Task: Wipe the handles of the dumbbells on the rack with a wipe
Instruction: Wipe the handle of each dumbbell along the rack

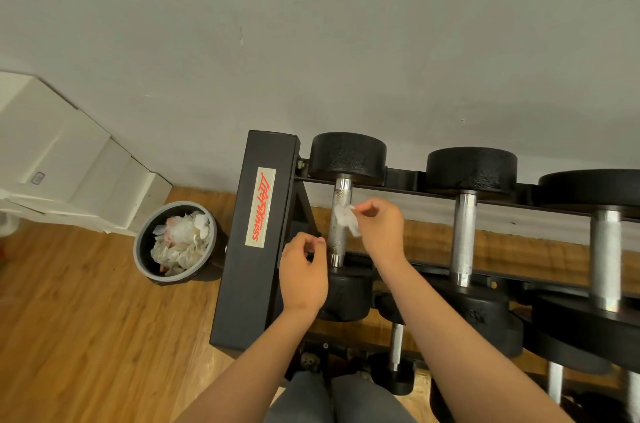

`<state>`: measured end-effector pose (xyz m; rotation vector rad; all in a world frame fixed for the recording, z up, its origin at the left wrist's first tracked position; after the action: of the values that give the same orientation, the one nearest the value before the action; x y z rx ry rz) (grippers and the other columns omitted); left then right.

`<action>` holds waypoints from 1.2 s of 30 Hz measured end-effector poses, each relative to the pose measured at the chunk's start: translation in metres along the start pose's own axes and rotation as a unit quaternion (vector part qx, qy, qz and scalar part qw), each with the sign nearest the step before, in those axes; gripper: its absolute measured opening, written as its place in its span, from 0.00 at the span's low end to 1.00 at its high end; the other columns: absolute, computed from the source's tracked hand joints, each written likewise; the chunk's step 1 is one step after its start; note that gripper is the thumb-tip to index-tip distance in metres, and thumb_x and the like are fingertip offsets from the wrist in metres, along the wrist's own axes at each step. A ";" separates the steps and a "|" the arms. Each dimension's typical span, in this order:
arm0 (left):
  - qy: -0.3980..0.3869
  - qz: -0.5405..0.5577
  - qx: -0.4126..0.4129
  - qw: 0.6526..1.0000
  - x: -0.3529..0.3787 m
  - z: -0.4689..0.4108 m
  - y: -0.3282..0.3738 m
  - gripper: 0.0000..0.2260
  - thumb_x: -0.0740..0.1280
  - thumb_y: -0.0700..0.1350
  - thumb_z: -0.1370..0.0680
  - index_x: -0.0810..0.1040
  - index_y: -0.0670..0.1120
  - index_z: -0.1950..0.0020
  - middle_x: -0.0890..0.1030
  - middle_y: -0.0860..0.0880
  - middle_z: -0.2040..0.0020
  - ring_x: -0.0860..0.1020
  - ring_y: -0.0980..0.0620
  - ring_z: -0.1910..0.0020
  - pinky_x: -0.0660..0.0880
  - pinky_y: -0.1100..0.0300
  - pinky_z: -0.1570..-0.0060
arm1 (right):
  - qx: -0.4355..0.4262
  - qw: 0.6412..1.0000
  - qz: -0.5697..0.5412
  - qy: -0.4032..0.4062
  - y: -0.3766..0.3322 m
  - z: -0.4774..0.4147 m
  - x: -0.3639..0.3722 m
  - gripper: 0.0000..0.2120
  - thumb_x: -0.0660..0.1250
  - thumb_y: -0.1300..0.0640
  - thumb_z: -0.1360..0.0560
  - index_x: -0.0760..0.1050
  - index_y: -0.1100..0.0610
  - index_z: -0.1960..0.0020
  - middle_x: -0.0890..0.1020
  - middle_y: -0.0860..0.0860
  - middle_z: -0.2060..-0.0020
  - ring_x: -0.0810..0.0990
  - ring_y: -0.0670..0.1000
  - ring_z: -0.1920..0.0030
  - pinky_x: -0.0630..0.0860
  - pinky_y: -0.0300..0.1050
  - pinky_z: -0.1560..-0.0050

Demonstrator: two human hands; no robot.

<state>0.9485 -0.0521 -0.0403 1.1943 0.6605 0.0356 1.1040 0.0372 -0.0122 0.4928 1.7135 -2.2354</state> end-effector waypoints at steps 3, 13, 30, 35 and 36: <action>0.002 0.000 -0.002 1.000 -0.001 0.000 0.000 0.05 0.64 0.46 0.20 0.76 0.51 0.55 0.79 0.53 0.57 0.78 0.56 0.55 0.73 0.65 0.53 | -0.016 1.000 -0.013 0.015 -0.003 -0.006 0.002 0.02 0.70 0.62 0.26 0.79 0.59 0.57 0.80 0.50 0.61 0.78 0.44 0.59 0.75 0.34 0.56; 0.007 -0.004 -0.003 1.000 -0.001 0.000 0.000 0.04 0.64 0.46 0.20 0.76 0.50 0.54 0.79 0.53 0.57 0.78 0.55 0.54 0.74 0.65 0.53 | -0.013 0.998 -0.052 0.028 0.006 -0.002 0.008 0.03 0.71 0.62 0.26 0.78 0.58 0.59 0.80 0.48 0.63 0.79 0.46 0.58 0.75 0.34 0.57; 0.003 0.007 -0.009 1.000 0.000 0.001 -0.001 0.04 0.64 0.45 0.20 0.76 0.51 0.55 0.79 0.53 0.57 0.78 0.55 0.54 0.74 0.64 0.53 | 0.100 0.962 -0.223 0.120 0.000 -0.012 0.011 0.07 0.69 0.62 0.25 0.78 0.53 0.61 0.81 0.47 0.63 0.80 0.45 0.58 0.74 0.34 0.60; 0.003 0.011 -0.006 1.000 0.000 0.001 0.000 0.05 0.64 0.46 0.20 0.76 0.50 0.55 0.79 0.51 0.58 0.78 0.55 0.56 0.73 0.64 0.54 | 0.107 0.961 -0.220 0.127 0.011 0.002 0.014 0.05 0.70 0.61 0.25 0.79 0.54 0.60 0.82 0.46 0.63 0.81 0.44 0.60 0.75 0.30 0.65; 0.004 0.012 -0.007 1.000 -0.001 0.001 0.000 0.05 0.64 0.46 0.20 0.76 0.50 0.55 0.79 0.51 0.58 0.78 0.55 0.56 0.73 0.64 0.55 | 0.114 0.958 -0.229 0.133 0.010 0.001 0.014 0.06 0.70 0.61 0.25 0.79 0.54 0.60 0.81 0.47 0.63 0.80 0.44 0.61 0.76 0.30 0.65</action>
<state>0.9483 -0.0529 -0.0400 1.1885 0.6511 0.0657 1.0954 0.0332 -0.0265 0.5056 1.8604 -2.8302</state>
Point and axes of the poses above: each hand's wrist, its own z-axis away from the middle knuckle, its own x-axis out of the palm, y = z × x, the point moved 8 cm from there along -z, towards the middle knuckle
